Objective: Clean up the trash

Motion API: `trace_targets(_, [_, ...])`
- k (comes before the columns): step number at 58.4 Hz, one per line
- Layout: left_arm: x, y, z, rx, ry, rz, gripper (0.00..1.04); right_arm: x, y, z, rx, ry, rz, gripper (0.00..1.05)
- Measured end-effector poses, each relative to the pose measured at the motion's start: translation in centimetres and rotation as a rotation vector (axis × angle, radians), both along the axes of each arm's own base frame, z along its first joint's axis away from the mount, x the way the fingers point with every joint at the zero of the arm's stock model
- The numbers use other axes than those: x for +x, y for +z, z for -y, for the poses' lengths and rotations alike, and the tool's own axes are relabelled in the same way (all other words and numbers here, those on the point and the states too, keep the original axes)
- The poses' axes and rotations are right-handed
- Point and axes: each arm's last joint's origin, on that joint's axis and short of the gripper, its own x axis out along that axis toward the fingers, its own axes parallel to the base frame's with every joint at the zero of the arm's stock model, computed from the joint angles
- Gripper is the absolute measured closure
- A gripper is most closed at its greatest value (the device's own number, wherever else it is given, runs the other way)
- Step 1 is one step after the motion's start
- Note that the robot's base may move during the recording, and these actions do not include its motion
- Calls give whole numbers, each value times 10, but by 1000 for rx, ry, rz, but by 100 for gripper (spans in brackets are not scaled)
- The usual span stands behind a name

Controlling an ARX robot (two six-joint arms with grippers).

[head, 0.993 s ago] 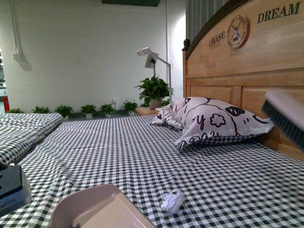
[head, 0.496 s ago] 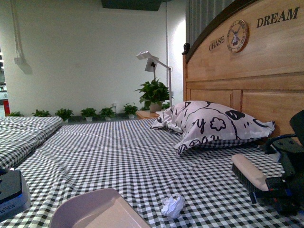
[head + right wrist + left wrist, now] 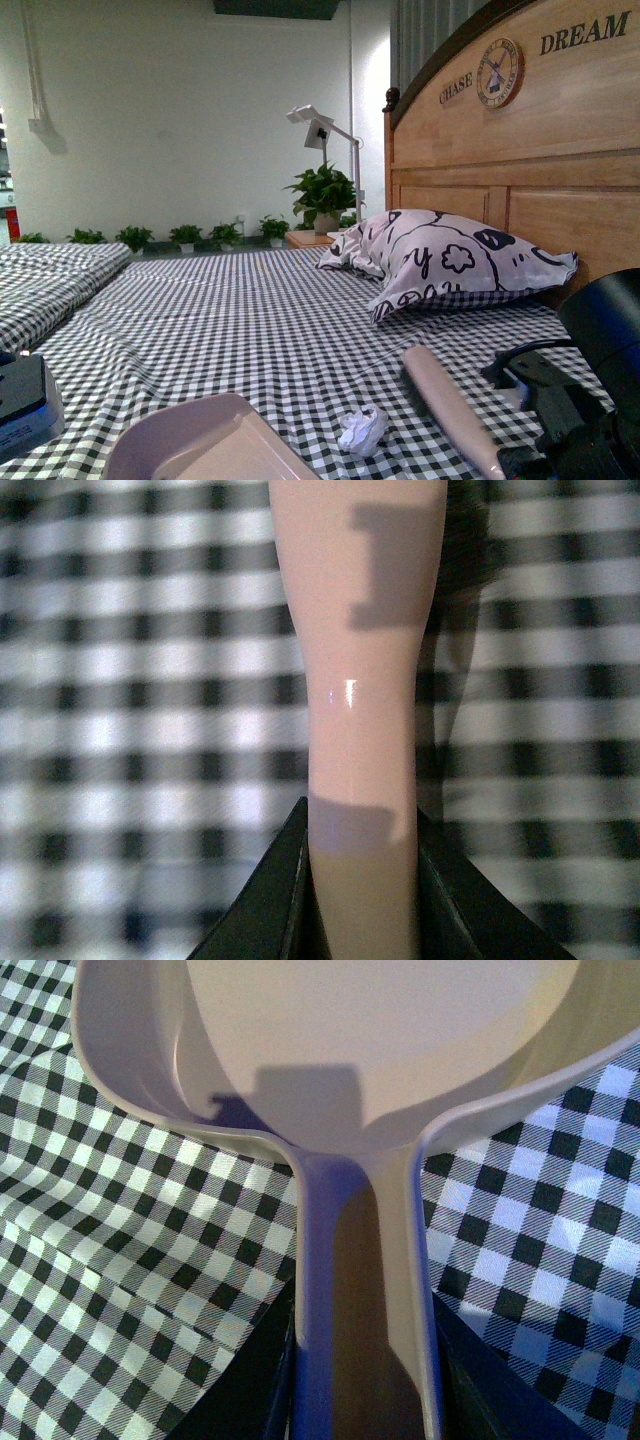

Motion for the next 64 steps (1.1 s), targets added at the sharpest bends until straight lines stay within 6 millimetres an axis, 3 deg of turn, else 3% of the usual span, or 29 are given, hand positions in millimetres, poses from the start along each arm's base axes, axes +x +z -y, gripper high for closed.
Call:
trace_targets(8, [0,0,0,0,0,0,77,-40,14,-11,101,231,-47,83])
trace_targets(15, [0,0,0,0,0,0,77,-63,36,-4,168,338,-26,83])
trace_targets(24, [0,0,0,0,0,0,77,-71,61,16,182,311,49,83])
trace_targets(34, [0,0,0,1,0,0,77,-69,69,34,183,255,76,83])
trace_targets(49, [0,0,0,1,0,0,77,-47,57,41,16,90,215,83])
trace_targets(64, [0,0,0,1,0,0,77,-20,1,31,-190,-47,178,83])
